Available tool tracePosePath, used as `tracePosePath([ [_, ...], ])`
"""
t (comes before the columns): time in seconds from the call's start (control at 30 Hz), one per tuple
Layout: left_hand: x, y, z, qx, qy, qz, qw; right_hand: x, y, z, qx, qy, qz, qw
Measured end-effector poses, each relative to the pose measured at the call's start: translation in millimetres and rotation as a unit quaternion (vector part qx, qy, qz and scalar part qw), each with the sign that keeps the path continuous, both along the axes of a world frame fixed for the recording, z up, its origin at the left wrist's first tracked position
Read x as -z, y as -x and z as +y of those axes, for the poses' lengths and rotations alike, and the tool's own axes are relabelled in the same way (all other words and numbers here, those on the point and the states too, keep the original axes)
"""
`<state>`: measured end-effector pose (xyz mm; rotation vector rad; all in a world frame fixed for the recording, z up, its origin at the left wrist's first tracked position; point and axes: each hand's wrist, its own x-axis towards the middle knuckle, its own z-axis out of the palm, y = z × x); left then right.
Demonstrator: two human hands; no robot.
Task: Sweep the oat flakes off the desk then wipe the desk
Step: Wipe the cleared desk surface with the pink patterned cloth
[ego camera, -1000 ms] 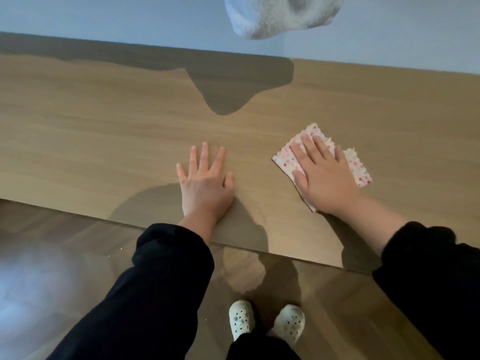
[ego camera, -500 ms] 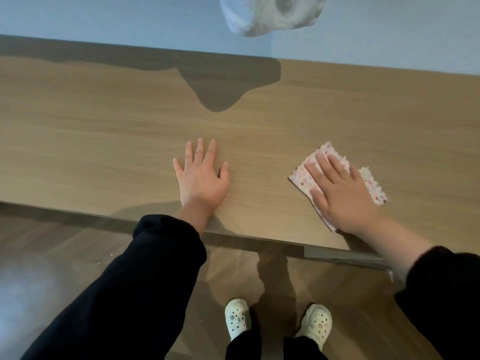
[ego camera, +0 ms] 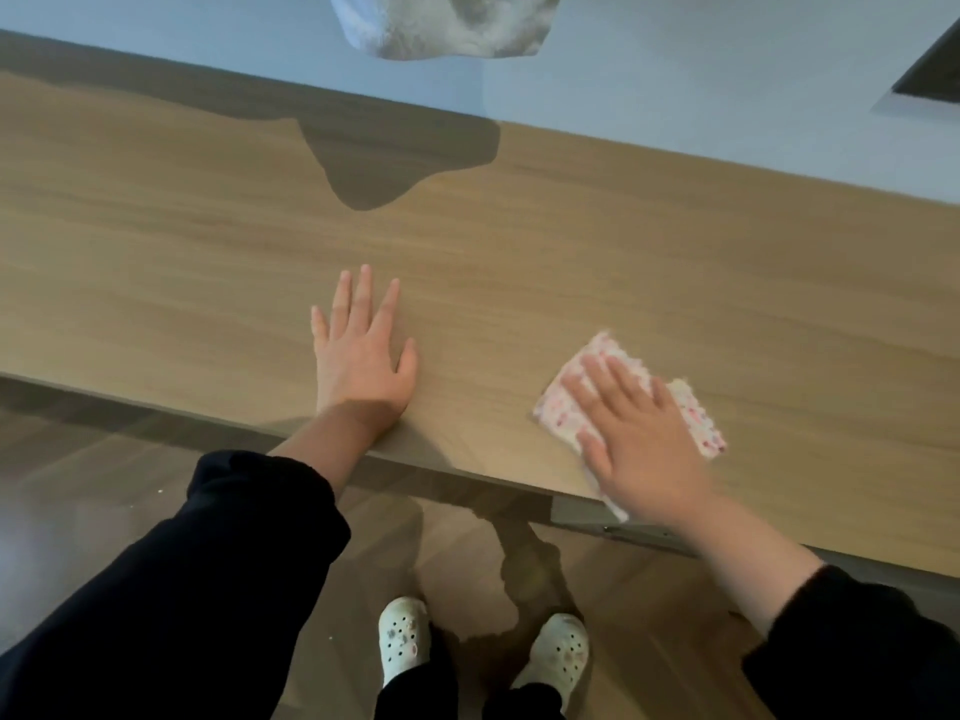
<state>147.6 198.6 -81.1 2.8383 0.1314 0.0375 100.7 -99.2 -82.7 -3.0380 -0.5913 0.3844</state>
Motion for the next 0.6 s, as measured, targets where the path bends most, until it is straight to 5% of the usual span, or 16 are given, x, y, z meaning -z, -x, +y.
tracePosePath([
  [0.13, -6, -10, -51, -0.022, 0.035, -0.019, 0.999, -5, -29, -5, 0.202, -0.001, 0.003, 0.979],
  [0.27, -7, -25, -91, -0.071, 0.084, -0.017, 0.994, 0, 10, 16, -0.032, -0.030, 0.016, 0.999],
  [0.33, -3, -33, -102, -0.075, 0.066, 0.004, 0.995, -1, 8, -6, -0.066, -0.034, 0.016, 0.997],
  [0.47, 10, -42, -111, -0.038, -0.047, 0.070, 0.996, 1, -61, -52, 0.100, 0.002, -0.010, 0.995],
  [0.6, 10, -44, -112, -0.039, -0.065, 0.095, 0.993, -1, -142, -50, 0.185, -0.010, -0.014, 0.983],
])
